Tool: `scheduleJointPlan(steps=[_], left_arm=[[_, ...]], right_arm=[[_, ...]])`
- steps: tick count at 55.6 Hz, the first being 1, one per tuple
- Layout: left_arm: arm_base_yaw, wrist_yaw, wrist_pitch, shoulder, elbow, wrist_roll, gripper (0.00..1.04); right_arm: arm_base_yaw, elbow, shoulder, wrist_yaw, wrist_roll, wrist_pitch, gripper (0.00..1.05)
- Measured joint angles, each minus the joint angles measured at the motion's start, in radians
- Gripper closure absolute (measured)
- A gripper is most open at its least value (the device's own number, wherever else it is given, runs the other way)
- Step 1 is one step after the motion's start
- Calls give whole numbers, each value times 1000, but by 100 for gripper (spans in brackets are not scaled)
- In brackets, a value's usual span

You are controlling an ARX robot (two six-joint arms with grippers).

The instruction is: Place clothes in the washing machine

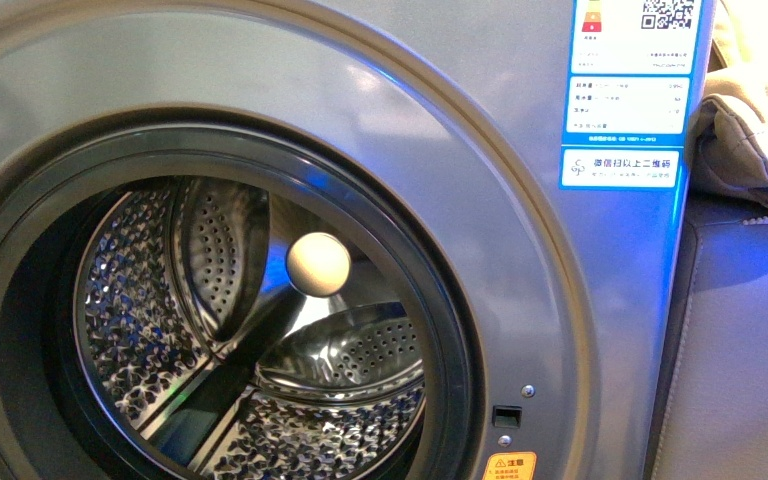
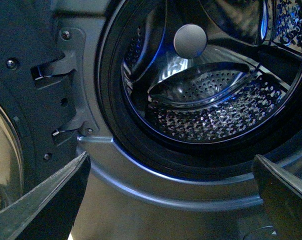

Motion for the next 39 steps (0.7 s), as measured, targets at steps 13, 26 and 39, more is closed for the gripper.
scheduleJointPlan(steps=[13,26,39], left_arm=[[0,0,0,0,0,0,7],[0,0,0,0,0,0,7],[0,0,0,0,0,0,7]], right_arm=[[18,2,-311,-84,141,10,92],[76,34,-542,-101,340,123,92],[236,234,-672,-34,459,51,92]])
